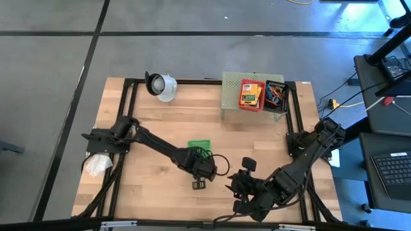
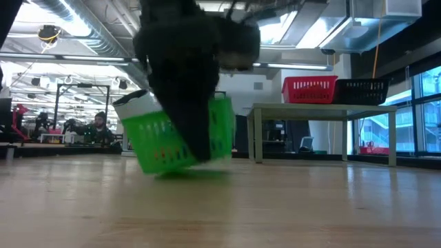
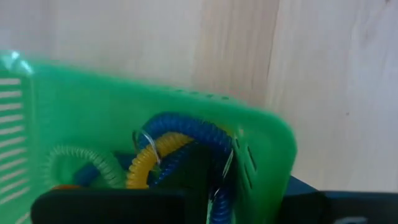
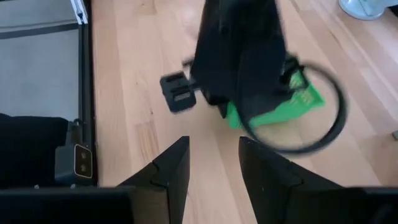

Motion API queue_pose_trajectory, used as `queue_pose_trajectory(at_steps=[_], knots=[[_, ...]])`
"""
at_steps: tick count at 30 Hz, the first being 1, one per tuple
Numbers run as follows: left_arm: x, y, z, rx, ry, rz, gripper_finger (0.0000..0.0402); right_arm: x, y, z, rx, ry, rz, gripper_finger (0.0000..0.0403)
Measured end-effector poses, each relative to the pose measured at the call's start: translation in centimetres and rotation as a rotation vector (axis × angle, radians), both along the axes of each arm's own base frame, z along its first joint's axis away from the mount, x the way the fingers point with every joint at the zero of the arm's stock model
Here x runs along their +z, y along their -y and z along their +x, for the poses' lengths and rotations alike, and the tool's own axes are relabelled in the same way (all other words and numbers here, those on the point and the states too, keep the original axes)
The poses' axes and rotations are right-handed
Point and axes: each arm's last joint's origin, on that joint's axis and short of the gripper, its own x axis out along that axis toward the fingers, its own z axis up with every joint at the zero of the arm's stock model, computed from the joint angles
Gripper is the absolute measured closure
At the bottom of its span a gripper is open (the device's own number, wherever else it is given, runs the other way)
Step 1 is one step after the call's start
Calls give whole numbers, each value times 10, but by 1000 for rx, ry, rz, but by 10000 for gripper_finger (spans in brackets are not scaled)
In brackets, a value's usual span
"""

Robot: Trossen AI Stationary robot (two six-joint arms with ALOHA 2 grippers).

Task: Pick & Place Office Desk Supplies
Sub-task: Put the green basket on the shelf

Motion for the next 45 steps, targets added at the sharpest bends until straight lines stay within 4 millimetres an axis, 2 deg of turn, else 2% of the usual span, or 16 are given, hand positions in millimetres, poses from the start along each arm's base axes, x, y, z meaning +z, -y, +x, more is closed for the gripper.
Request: queue_pose_trajectory(at_steps=[4,11,16,21,26,30,34,37,41,45], knots=[[-17,2,6,-16,-18,13,349,0,0,0,5,-2,11,264],[-13,2,10,-11,3,15,326,0,-2,0,23,-23,37,264],[1,7,14,-66,29,-19,263,0,-2,0,26,-26,40,264],[4,9,14,-83,28,6,189,-1,-2,0,35,-39,55,264],[9,3,7,-74,-23,40,165,-1,-2,0,47,-43,44,264],[40,-3,-4,-57,14,55,163,-2,1,2,56,-67,50,264],[78,-7,-13,-54,124,28,163,-2,6,6,51,-76,41,264],[101,-9,-27,-44,153,30,163,-2,14,13,46,-81,27,263],[134,-4,-59,4,262,76,163,-5,33,30,47,-126,41,250],[154,0,-107,112,424,194,164,-12,53,49,52,-161,28,220]])
